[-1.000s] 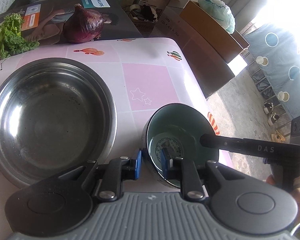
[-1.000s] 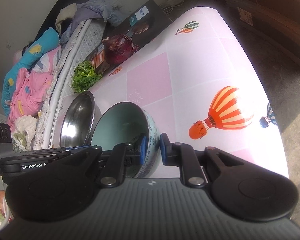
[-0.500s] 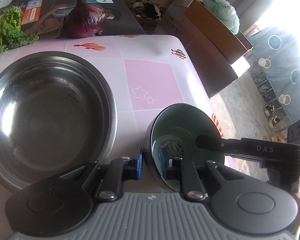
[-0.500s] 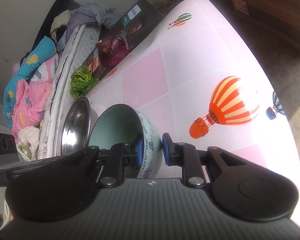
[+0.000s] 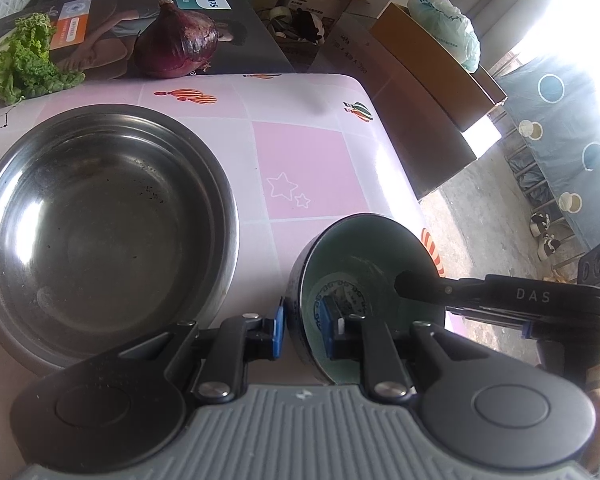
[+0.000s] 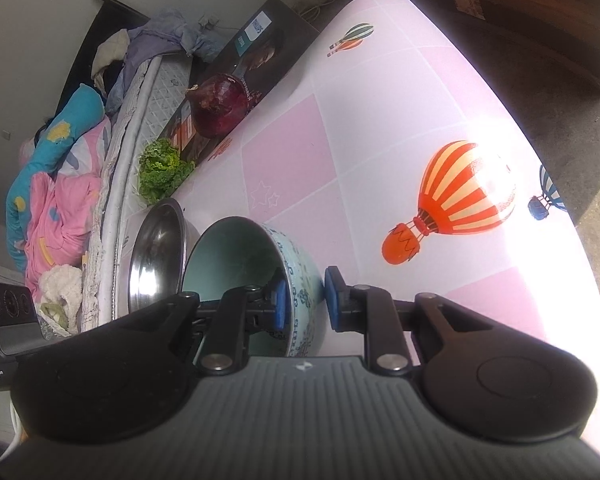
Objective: Organize plates and bowls
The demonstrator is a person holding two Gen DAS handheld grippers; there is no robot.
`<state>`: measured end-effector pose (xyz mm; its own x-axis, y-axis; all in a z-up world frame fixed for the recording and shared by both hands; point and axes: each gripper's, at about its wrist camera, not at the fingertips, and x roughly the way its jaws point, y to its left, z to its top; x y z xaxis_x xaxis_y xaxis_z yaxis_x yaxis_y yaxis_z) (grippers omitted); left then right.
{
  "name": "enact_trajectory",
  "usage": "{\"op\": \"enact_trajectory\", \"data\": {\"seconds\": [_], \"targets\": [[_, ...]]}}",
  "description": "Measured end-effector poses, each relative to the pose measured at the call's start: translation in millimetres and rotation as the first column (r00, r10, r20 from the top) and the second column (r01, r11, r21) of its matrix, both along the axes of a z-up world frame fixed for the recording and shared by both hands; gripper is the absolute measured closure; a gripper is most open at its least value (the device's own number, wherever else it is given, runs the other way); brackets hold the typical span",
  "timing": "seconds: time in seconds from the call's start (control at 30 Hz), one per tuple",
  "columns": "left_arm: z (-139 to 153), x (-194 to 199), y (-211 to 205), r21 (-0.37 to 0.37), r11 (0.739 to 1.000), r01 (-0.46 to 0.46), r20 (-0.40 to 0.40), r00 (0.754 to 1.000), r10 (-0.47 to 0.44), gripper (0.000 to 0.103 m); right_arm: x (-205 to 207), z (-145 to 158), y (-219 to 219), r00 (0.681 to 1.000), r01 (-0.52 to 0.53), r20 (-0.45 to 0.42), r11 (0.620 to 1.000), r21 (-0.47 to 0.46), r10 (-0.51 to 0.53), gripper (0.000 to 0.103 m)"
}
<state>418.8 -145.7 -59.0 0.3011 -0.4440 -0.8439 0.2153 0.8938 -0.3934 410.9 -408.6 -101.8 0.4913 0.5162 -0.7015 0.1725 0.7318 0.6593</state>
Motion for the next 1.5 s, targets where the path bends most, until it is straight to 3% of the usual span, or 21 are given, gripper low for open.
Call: {"op": "enact_trajectory", "data": {"seconds": [0.27,0.37,0.97,1.5], "targets": [[4.0,-2.3,1.1,-0.011,1.0,0.001,0.007,1.0,-0.001,0.084,-4.6,7.7,-1.4,1.0,0.001,0.017,0.999,-0.039,-0.001,0.087],[1.0,-1.3,-1.0,0.016,1.0,0.002,0.0,1.0,-0.002,0.085,-5.9,7.5,-0.7,1.0,-0.001,0.024,0.999,-0.051,0.002,0.089],[-8.8,1.9,-11.4,0.067,0.998,0.002,-0.022,1.0,0.0,0.088,-3.4,-22.3,4.9,1.0,0.008,-0.029,0.999,0.031,-0.007,0.082],[3.8,-3.8,-10.1,0.047,0.999,0.007,-0.003,1.0,-0.007,0.088,-9.9,-7.2,2.3,0.999,0.029,-0.028,0.999,0.034,-0.028,0.081]]}}
